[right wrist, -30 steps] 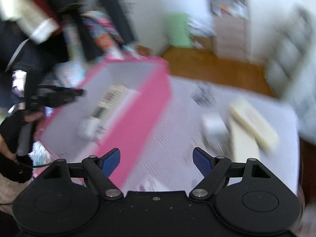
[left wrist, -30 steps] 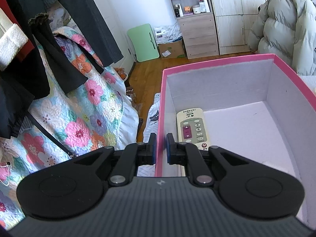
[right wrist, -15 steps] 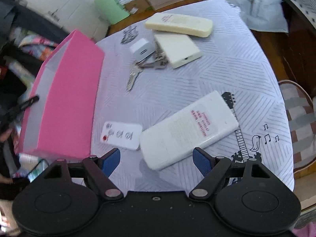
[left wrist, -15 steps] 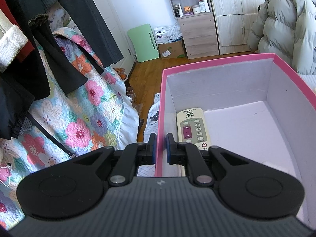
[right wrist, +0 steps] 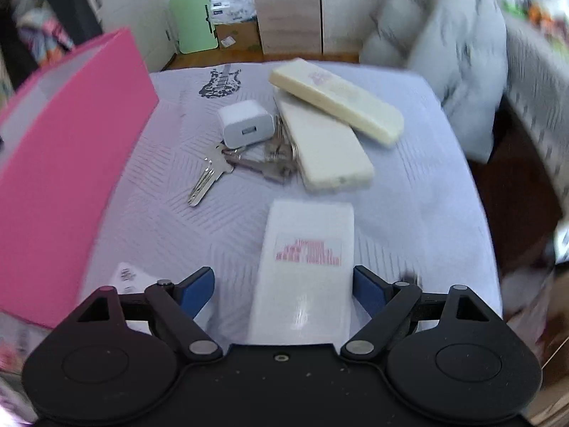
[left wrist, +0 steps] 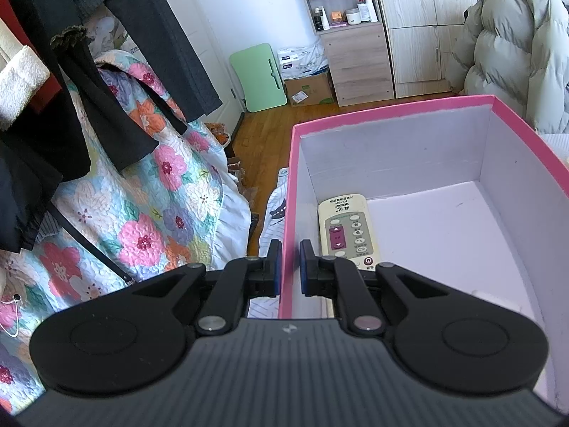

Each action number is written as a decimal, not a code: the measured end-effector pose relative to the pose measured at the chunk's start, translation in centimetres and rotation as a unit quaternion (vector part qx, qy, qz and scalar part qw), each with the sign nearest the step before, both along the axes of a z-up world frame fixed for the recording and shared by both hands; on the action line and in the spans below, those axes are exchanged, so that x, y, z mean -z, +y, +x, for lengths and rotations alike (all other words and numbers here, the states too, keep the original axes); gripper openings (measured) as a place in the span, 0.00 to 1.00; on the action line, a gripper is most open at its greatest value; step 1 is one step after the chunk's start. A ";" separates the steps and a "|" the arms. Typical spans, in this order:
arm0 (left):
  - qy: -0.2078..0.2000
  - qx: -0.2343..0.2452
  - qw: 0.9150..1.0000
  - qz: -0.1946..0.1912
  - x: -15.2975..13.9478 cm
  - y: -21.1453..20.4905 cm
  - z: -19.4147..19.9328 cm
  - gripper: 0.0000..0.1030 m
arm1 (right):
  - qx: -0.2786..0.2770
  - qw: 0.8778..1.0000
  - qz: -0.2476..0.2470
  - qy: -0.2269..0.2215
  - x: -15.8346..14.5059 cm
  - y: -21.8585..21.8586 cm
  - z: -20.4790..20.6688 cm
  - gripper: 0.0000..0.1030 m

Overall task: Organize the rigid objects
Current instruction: 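Grasp the white remote with the red label using the right tool, then carry the white remote into the pink box and lower it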

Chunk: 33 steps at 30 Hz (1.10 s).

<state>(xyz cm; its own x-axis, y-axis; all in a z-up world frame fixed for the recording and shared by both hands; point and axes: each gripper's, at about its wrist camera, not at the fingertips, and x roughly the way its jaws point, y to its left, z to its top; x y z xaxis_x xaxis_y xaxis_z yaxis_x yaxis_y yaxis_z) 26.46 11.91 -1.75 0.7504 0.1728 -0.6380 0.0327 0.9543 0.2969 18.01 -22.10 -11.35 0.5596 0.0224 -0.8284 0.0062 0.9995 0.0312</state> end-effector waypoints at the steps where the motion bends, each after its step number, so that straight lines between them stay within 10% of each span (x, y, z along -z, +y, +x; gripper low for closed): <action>1: 0.000 0.000 1.000 0.002 0.0 -0.1 0.0 0.09 | -0.003 1.000 -0.002 -0.008 0.0 0.1 0.2 0.86; 6: 0.000 0.000 1.000 -0.001 0.1 -0.1 0.0 0.09 | -0.003 1.000 0.010 -0.011 -0.6 -1.3 0.9 0.61; 17: -0.001 -0.002 1.000 -0.003 0.1 -0.1 -0.1 0.09 | -0.025 0.999 0.029 -0.007 -1.6 -1.9 0.4 0.59; 33: -0.002 -0.003 1.000 -0.003 0.1 0.1 -0.1 0.09 | -0.088 0.983 0.017 -0.161 -11.7 1.0 -2.0 0.59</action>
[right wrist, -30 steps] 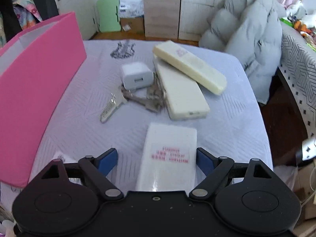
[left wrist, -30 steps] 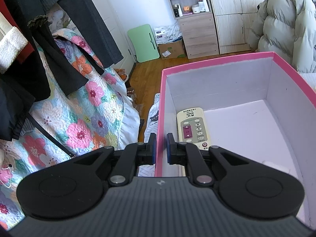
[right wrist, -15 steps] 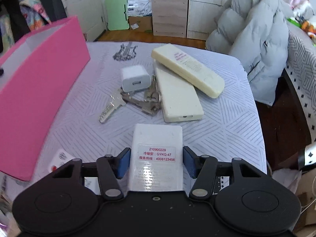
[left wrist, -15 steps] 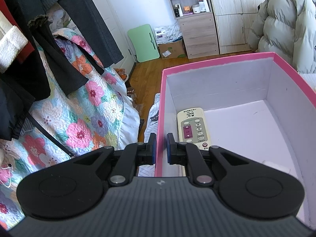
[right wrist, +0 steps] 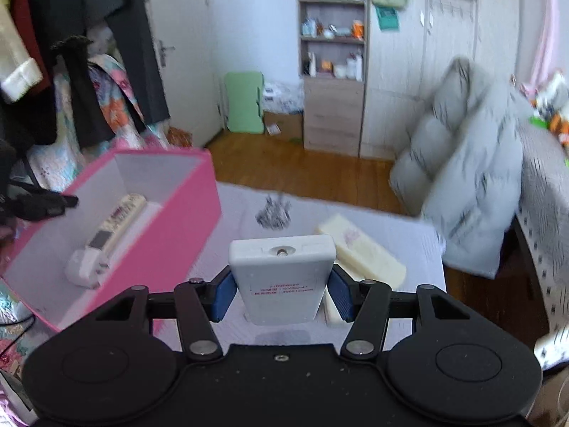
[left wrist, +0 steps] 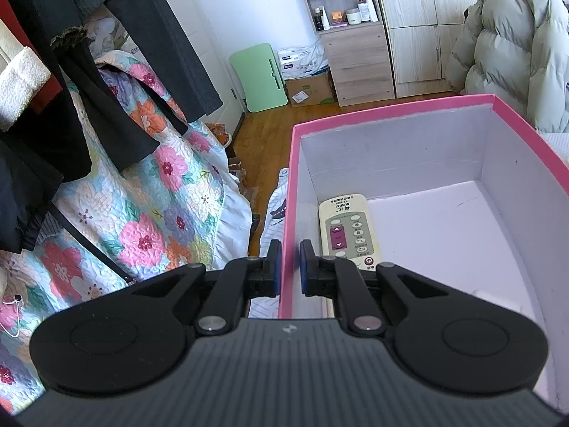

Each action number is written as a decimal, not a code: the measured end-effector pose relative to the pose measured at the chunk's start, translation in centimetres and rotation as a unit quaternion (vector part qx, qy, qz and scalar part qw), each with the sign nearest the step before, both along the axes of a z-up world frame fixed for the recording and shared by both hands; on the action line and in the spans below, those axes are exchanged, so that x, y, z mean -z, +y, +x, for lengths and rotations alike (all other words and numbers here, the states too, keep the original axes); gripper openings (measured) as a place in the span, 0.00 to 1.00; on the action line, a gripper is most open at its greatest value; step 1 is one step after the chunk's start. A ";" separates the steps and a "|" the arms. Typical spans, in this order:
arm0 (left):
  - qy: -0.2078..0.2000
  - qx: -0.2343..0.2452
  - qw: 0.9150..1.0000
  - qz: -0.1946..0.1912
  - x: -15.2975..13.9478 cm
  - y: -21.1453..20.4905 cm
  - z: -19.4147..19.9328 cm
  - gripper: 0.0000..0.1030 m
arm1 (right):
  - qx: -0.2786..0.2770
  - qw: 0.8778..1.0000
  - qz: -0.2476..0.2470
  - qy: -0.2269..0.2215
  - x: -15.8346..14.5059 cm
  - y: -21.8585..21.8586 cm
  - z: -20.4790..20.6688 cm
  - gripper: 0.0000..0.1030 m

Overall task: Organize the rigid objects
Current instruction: 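Carry the white remote into the pink box and lower it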

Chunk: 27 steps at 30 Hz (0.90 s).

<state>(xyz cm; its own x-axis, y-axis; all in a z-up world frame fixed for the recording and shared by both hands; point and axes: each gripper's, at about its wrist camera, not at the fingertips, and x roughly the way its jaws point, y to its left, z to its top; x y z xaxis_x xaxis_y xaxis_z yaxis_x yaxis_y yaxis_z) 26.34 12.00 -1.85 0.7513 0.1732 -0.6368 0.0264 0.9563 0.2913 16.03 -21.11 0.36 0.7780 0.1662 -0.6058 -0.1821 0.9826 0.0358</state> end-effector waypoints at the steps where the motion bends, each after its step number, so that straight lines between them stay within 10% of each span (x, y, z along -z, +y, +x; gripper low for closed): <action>1: 0.000 0.000 1.000 -0.001 0.0 0.0 0.0 0.09 | -0.010 1.000 0.002 -0.011 -0.9 0.5 0.3 0.59; 10: 0.000 0.000 1.000 0.000 0.0 0.0 0.0 0.09 | -0.169 0.980 0.068 -0.083 -5.7 8.5 4.6 0.59; 20: -0.002 -0.002 1.000 -0.004 -0.2 0.0 -0.2 0.09 | -0.162 0.985 0.058 0.023 1.3 18.2 15.6 0.59; 27: -0.008 0.000 1.000 0.000 -0.2 0.1 -0.4 0.09 | -0.184 0.980 0.003 0.081 3.7 19.1 14.1 0.59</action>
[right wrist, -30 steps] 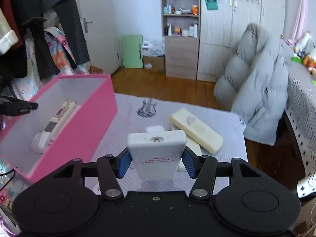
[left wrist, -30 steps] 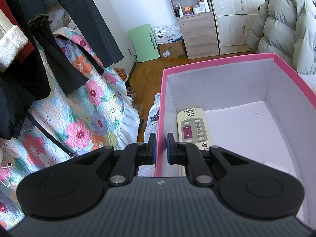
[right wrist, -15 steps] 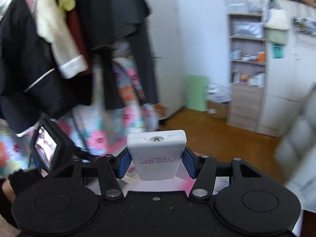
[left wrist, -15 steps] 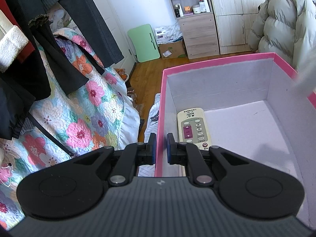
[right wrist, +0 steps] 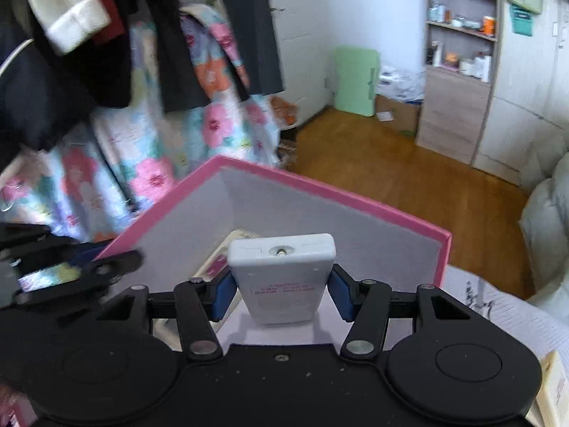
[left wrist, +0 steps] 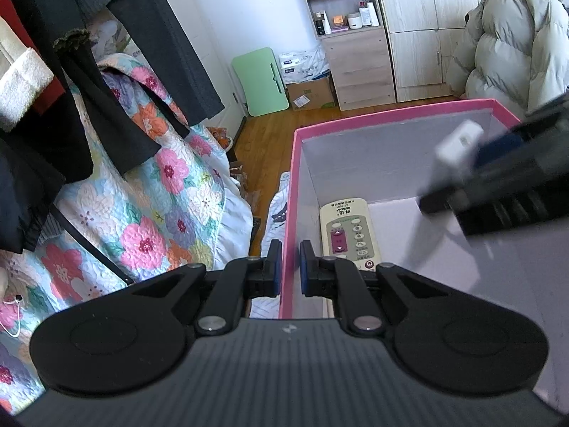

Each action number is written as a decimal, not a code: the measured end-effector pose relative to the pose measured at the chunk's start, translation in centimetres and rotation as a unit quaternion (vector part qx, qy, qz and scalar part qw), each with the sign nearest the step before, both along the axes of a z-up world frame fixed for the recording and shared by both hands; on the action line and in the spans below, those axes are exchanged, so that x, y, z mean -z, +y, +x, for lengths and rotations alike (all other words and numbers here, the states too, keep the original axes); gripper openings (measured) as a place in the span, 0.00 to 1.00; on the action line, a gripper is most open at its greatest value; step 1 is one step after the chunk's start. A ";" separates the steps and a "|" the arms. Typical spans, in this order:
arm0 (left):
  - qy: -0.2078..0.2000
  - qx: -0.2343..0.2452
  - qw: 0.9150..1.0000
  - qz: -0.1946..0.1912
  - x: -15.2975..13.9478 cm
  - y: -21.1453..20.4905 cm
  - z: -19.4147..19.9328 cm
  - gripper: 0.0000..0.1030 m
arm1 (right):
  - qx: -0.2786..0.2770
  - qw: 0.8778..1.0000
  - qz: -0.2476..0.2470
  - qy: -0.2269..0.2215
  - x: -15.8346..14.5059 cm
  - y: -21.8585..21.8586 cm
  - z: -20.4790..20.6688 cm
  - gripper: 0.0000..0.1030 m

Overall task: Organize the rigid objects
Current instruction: 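Carry the white remote into the pink box and lower it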

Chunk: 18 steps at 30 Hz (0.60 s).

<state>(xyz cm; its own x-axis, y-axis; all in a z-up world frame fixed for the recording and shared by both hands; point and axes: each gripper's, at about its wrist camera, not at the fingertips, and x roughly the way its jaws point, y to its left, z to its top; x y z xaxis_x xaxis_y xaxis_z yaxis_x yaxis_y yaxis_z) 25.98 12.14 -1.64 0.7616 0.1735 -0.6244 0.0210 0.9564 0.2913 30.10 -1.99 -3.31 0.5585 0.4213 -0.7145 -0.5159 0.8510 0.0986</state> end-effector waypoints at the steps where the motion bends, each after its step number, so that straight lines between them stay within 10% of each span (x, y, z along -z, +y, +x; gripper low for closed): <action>1: -0.001 -0.001 1.000 -0.004 -0.1 0.1 0.0 0.09 | -0.010 1.000 -0.014 -0.007 0.0 0.2 -0.7 0.59; 18: -0.006 0.000 1.000 -0.005 0.0 -0.1 -0.2 0.09 | -0.046 0.996 -0.079 -0.002 0.4 1.1 -2.1 0.70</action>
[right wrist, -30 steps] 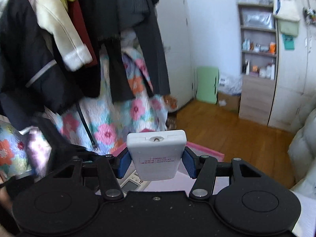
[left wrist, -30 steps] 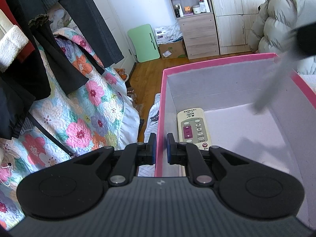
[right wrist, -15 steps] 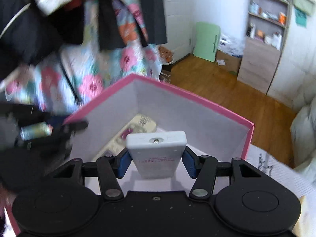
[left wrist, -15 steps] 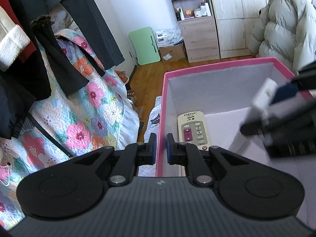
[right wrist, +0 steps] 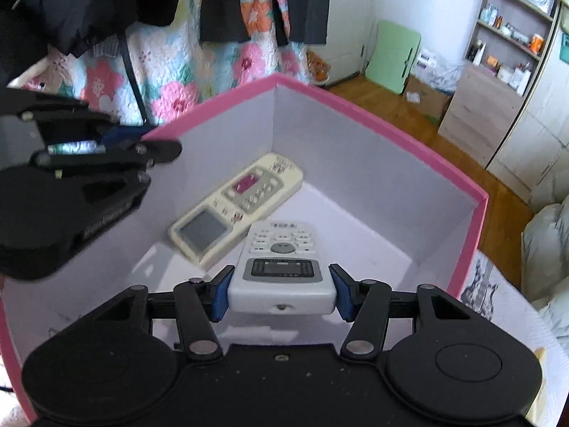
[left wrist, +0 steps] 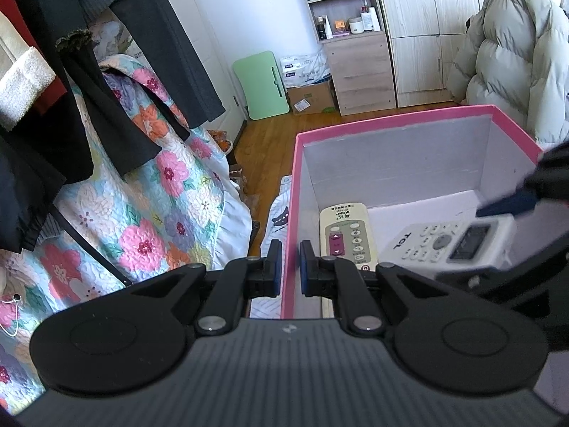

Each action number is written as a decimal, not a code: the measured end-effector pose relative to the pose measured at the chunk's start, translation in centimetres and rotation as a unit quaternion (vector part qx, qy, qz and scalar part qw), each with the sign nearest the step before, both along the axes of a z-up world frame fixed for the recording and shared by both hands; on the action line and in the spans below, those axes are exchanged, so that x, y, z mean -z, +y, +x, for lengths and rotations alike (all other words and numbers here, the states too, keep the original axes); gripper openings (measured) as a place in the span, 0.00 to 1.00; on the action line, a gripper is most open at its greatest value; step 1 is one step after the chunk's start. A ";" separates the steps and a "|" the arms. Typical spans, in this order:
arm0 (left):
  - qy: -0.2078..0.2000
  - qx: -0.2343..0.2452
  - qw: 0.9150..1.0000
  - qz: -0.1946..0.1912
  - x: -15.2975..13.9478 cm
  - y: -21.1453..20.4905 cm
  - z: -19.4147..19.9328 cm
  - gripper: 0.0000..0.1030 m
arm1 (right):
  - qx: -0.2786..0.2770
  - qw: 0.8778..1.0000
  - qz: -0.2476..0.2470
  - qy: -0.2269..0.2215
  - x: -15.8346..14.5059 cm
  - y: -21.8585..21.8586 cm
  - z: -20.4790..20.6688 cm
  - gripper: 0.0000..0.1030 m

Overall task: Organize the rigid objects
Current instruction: 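Carry the white remote into the pink box and lower it, then return the right tool to the table and grasp the keys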

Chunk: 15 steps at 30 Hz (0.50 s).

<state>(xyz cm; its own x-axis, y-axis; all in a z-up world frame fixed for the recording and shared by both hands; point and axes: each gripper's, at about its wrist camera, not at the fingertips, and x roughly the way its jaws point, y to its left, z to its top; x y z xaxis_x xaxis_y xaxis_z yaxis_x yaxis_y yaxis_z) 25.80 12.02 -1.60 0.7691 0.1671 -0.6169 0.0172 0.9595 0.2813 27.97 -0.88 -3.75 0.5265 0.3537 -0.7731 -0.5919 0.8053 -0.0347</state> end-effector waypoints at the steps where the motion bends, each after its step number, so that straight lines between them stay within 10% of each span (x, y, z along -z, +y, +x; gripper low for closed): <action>1: 0.001 0.000 1.000 0.002 0.0 -0.1 0.0 0.09 | 0.010 1.000 0.000 -0.009 -0.3 -0.3 -0.2 0.76; 15: 0.005 0.001 1.000 0.012 0.1 -0.5 0.1 0.09 | 0.090 0.988 0.085 -0.095 -5.6 -13.9 -8.0 0.76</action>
